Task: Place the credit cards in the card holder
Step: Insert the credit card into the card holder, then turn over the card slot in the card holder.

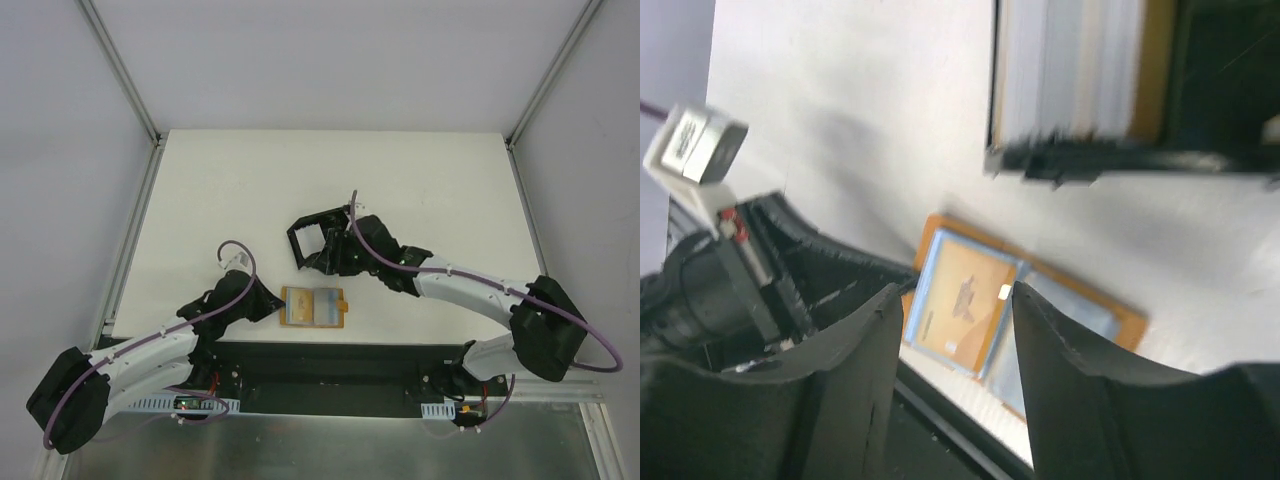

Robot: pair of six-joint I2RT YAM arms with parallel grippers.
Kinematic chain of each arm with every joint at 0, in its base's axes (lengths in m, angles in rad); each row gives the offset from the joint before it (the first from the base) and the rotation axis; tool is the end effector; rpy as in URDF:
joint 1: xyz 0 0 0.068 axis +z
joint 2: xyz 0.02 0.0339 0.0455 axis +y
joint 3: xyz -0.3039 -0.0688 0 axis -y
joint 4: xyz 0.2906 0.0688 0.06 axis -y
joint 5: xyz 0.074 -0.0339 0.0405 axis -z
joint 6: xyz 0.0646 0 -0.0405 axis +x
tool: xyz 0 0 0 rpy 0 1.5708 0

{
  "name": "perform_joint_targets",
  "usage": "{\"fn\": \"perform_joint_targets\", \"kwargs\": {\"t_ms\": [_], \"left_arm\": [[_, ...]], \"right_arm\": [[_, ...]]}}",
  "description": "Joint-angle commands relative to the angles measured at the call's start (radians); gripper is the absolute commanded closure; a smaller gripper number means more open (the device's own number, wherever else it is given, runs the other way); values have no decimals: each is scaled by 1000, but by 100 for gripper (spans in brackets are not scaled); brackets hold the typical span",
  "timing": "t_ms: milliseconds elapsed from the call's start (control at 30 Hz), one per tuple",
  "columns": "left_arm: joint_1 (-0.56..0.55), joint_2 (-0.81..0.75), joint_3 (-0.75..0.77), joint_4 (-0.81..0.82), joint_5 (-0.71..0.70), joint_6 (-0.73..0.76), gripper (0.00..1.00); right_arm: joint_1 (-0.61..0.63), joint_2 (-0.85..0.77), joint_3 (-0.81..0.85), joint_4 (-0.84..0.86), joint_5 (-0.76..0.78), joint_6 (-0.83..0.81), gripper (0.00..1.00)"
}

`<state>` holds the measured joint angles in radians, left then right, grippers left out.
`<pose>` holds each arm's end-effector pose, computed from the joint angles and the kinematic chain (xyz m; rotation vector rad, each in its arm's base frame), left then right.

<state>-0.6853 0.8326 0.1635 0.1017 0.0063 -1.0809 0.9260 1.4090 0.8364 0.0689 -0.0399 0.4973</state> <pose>0.1527 -0.1253 0.1306 -0.4527 2.2792 -0.9895 0.2198 0.2966 0.2395 -0.4943 2.1486 0.8838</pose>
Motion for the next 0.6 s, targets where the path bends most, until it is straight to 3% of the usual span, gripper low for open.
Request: {"fn": "perform_joint_targets", "kwargs": {"t_ms": [0,167,333,567], "left_arm": [[3,-12,53,-26,26,53,100],[3,-3,77,-37,49,82,100],[3,-7,132,-71,58,114,100],[3,31,192,-99,76,142,100]], "right_arm": [[-105,-9,111,-141,-35,-146,46],[-162,79,248,-256,-77,-213,44],[-148,73,211,-233,-161,-160,46],[-33,100,38,-146,-224,-53,71]]}}
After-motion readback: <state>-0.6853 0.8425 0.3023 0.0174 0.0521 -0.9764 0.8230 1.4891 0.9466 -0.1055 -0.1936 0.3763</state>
